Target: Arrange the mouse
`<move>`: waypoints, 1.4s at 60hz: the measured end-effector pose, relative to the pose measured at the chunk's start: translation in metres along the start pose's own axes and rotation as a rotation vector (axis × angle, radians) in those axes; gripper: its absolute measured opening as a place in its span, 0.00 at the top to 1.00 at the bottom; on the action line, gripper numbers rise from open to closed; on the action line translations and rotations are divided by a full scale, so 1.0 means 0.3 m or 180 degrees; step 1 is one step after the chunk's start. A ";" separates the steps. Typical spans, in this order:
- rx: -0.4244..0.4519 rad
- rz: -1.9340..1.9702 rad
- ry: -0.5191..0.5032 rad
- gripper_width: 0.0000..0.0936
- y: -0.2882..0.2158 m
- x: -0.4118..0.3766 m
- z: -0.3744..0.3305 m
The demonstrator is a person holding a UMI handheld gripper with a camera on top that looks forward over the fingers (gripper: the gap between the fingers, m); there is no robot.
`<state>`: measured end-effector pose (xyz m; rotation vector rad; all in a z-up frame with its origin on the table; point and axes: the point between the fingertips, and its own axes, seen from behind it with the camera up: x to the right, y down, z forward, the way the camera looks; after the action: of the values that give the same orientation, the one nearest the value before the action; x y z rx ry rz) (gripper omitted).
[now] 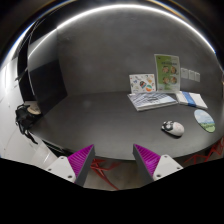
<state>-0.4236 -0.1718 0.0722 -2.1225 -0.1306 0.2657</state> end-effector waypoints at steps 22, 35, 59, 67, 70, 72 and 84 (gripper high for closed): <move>-0.0002 -0.0328 0.0363 0.12 0.020 0.656 0.026; -0.0081 -0.0441 0.0408 0.14 0.043 0.908 0.161; -0.0159 -0.0177 0.0407 0.15 -0.106 0.965 0.447; -0.0199 -0.0164 0.0551 0.42 -0.116 0.967 0.471; -0.0217 -0.0152 0.0575 0.46 -0.116 0.967 0.475; -0.0238 -0.0099 0.0603 0.48 -0.114 0.968 0.471; -0.0278 -0.0165 0.0583 0.54 -0.125 0.882 0.429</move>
<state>-0.1973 0.0061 0.0007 -2.2149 -0.0908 0.0347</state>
